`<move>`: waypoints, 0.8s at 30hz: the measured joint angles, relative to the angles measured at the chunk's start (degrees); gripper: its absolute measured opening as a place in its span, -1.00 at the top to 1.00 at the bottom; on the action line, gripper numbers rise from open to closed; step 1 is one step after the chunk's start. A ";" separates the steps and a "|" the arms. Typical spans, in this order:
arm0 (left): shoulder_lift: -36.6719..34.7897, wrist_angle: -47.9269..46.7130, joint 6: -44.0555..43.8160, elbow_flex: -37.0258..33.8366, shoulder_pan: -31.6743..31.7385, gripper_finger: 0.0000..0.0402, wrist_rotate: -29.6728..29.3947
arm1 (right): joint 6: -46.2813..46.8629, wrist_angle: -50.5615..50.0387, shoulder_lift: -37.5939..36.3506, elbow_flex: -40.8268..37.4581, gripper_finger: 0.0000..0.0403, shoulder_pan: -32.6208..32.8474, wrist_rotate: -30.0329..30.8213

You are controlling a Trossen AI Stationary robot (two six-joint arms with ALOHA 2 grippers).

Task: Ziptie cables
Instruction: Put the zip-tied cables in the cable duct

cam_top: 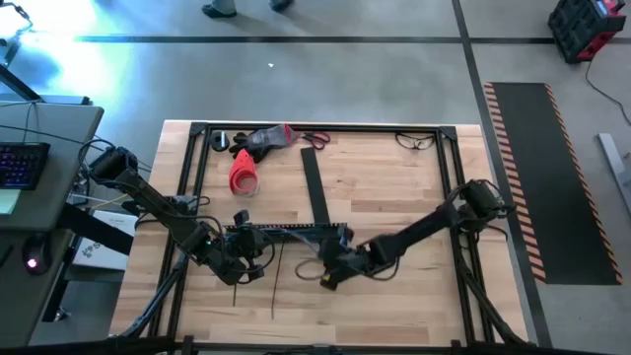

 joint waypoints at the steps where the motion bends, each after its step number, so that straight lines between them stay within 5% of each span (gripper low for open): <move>1: 0.09 0.45 0.00 -0.49 0.17 0.97 0.02 | -0.02 -2.34 -1.00 0.61 0.94 -0.54 0.18; 12: 1.54 10.10 0.18 -6.37 0.93 0.97 1.02 | -7.94 -27.44 -5.09 5.73 0.97 -9.33 -11.64; 24: 7.28 14.24 0.10 -7.14 0.95 0.97 1.78 | -17.22 -47.20 -5.24 15.26 0.97 -13.67 -17.87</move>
